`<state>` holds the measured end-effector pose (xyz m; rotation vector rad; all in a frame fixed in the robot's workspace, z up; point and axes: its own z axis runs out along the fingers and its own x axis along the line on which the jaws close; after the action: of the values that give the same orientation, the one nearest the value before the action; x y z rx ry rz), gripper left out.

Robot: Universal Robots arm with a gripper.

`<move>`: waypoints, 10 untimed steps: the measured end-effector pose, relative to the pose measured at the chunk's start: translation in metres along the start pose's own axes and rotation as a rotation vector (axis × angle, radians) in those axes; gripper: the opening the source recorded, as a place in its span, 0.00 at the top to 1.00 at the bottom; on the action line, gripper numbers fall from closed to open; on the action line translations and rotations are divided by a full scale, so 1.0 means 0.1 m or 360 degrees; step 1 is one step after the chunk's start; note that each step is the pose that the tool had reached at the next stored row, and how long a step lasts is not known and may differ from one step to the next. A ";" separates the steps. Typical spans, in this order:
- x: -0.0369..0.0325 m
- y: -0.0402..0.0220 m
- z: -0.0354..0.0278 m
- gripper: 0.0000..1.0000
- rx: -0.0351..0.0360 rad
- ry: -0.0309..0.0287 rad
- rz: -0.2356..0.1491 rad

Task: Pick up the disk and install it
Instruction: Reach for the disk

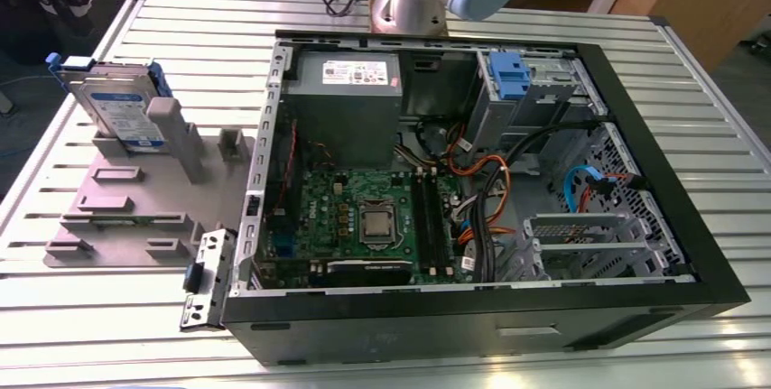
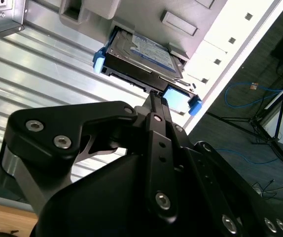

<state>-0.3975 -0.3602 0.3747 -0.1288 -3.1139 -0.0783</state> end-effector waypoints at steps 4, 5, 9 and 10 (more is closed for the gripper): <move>0.000 0.000 0.001 0.89 0.0000 0.00000 0.0000; 0.000 0.000 0.001 0.89 0.0000 0.00000 0.0000; 0.000 -0.001 0.009 0.89 -0.0001 -0.00032 0.0000; 0.000 -0.001 0.016 0.89 -0.0001 -0.00087 0.0000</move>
<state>-0.3975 -0.3602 0.3731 -0.1288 -3.1193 -0.0790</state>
